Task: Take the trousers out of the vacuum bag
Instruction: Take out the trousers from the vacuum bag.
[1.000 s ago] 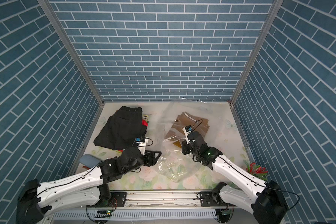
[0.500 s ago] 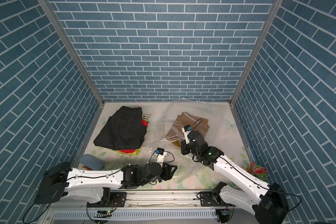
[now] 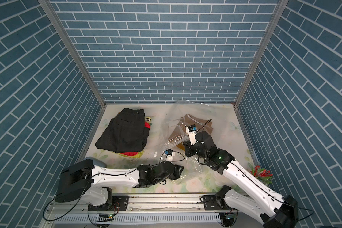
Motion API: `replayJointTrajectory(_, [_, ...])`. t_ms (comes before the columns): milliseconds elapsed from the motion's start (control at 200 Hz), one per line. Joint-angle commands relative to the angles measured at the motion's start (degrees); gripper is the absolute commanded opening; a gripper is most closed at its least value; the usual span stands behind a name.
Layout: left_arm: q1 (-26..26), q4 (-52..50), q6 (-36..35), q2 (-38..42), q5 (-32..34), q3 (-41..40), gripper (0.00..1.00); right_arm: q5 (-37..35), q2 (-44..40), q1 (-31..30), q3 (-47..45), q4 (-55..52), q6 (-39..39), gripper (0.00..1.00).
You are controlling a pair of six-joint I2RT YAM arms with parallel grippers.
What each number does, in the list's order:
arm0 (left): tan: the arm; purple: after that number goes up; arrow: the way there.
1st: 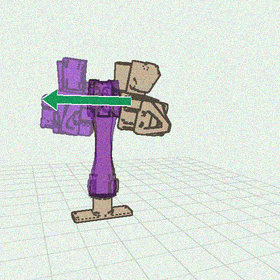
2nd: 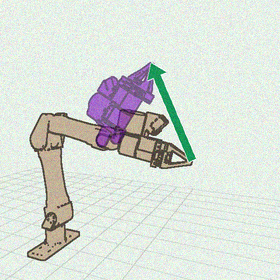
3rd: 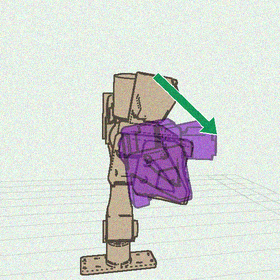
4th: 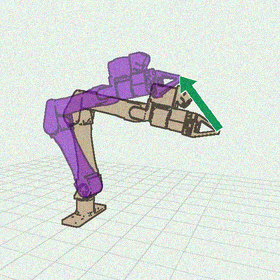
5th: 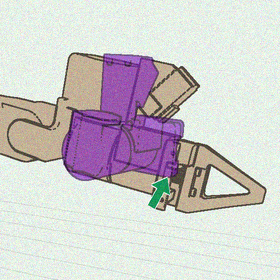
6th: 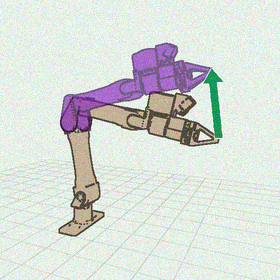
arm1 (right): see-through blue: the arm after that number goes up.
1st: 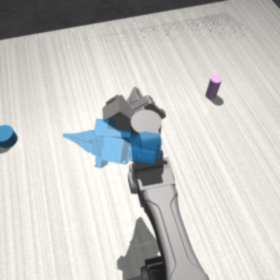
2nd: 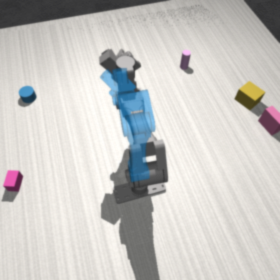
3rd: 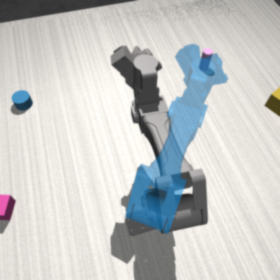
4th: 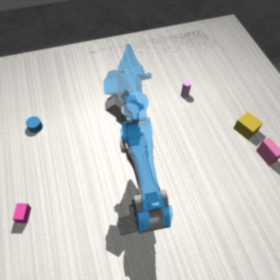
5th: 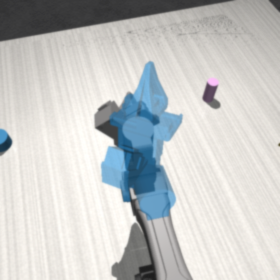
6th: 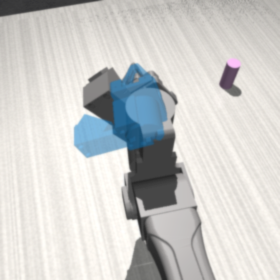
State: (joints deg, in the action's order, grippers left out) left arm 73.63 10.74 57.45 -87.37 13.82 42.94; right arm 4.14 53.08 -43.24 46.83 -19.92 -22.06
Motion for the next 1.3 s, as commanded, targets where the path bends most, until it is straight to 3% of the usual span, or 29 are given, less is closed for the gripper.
replayJointTrajectory(0, [-1.7,2.5,-1.6,-2.3,-0.2,0.5,0.52,5.2,-2.0,-0.5,2.9,-1.4,1.3,0.0])
replayJointTrajectory(185, [-4.8,8.7,-1.5,-6.4,-4.0,0.6,0.51,10.3,-3.0,-0.5,3.6,-1.3,1.8,0.0])
replayJointTrajectory(560, [-11.5,13.3,1.4,-8.9,-3.7,1.3,0.62,15.0,-4.1,-0.8,5.0,-0.2,1.7,0.0])
replayJointTrajectory(990, [-19.5,9.1,4.4,-12.4,-0.6,5.1,0.7,13.7,-3.1,-1.3,3.9,1.5,1.8,0.0])
replayJointTrajectory(1295, [-21.7,4.4,5.4,-15.2,3.6,8.6,0.73,12.6,-2.6,-1.5,4.1,1.3,2.2,0.0])
